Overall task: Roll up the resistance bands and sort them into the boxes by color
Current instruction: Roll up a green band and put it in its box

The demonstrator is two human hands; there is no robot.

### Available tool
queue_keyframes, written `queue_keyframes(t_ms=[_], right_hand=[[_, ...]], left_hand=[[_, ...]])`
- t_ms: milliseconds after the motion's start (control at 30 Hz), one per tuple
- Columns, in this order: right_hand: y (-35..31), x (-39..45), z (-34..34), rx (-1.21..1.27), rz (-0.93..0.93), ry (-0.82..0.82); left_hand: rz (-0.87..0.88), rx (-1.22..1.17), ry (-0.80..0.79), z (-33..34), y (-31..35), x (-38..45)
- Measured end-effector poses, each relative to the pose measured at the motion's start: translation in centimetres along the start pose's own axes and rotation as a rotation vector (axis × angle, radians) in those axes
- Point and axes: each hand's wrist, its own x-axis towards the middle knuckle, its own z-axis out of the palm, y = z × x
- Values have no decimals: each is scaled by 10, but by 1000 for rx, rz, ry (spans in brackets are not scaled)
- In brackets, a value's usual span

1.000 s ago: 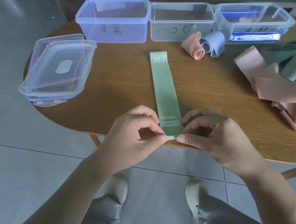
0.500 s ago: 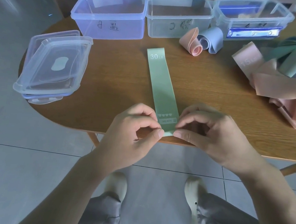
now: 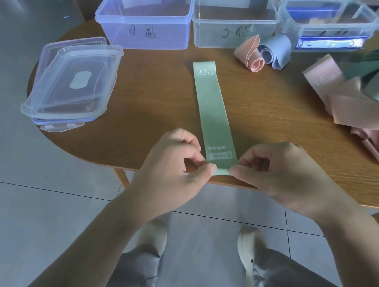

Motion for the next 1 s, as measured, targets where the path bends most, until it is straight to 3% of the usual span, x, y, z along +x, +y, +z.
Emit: queue_keyframes(t_ms=[267, 433, 733, 1000], right_hand=[[-5, 5, -1, -18, 103, -24], [2, 6, 5, 59, 116, 81], [22, 1, 15, 65, -295, 81], [31, 1, 13, 63, -386, 82]], left_hand=[[-135, 53, -105, -2, 8, 5], [-122, 69, -59, 1, 11, 5], [144, -21, -35, 3, -1, 1], [257, -13, 74, 8, -9, -8]])
